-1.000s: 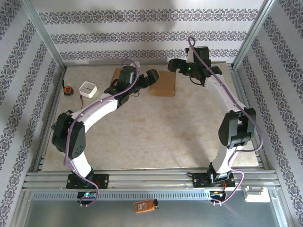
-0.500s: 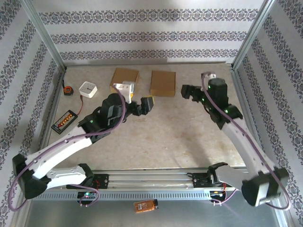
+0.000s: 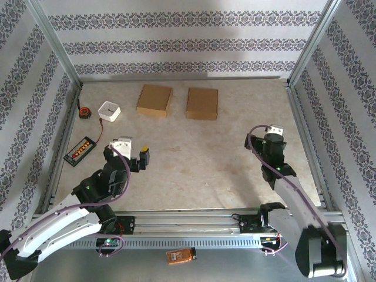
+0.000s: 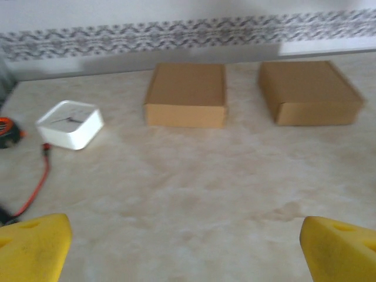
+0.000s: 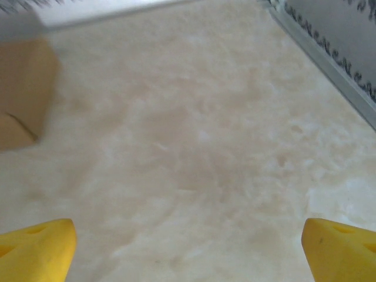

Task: Fold the paper box

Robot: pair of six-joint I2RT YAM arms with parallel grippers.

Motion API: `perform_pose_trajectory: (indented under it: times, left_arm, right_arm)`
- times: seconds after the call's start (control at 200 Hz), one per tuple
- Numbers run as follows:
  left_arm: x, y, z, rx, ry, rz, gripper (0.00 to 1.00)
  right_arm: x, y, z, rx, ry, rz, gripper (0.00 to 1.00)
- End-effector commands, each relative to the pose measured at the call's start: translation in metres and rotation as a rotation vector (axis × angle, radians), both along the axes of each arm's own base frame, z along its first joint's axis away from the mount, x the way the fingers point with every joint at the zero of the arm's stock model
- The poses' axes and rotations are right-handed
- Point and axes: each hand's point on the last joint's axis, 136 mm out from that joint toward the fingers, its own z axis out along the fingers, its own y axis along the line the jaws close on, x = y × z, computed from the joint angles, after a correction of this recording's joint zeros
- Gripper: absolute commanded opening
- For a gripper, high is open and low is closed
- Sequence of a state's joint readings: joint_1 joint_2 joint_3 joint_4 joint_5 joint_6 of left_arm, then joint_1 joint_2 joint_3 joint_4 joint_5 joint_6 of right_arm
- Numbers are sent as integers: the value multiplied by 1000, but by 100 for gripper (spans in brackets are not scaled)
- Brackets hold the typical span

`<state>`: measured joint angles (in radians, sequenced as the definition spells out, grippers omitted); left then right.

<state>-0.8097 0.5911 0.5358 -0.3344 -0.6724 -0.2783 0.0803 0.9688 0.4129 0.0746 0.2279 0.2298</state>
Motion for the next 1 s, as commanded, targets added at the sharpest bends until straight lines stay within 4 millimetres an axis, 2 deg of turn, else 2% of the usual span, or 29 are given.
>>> perform_pose_trajectory:
  times: [0.0,0.08,0.14,0.19,0.24,0.295,0.36,0.39,0.425,0.45,0.49,0.57,0.725,0.829,0.994]
  left_arm:
    - [-1,33,0,136,-34,137,99]
    - [-1,41,-3,166,-34,159,99]
    - [0,45,-4,173,-50,168,99]
    - [0,50,-5,175,-70,175,99]
    - [-2,56,-5,172,-91,188,100]
    - [-4,64,-8,172,-102,205,100]
    - [-6,73,-18,179,-101,221,100]
    - [-6,76,-24,181,-101,219,100]
    - [-5,78,-30,172,-102,218,100]
    - [-3,80,-33,161,-103,216,100]
    - [1,80,-39,145,-106,205,100]
    - [15,78,-45,75,-147,167,100]
    - [50,93,-72,-101,-102,151,100]
    - [77,99,-85,-130,-97,137,100]
    - [125,87,-92,-136,-85,38,100]
  right_arm:
    - [37,4,0,-109,-51,81,98]
    - [60,10,-21,-133,9,140,98]
    - [78,20,-16,-132,-12,200,98]
    - [91,35,-10,-129,-118,283,98]
    - [101,22,-16,-116,-101,214,98]
    - [96,18,-16,-46,-105,243,98]
    - [84,20,-11,-12,-220,286,98]
    - [77,20,-21,-20,-238,279,98]
    - [82,17,-11,-16,-316,254,98]
    - [82,15,-9,-17,-309,249,98]
    - [80,15,-17,-22,-234,249,98]
    - [83,15,-15,-42,-267,233,98]
    - [82,17,-17,-93,-241,208,98]
    - [82,17,-17,-91,-240,208,98]
    - [82,17,-17,-88,-241,209,98]
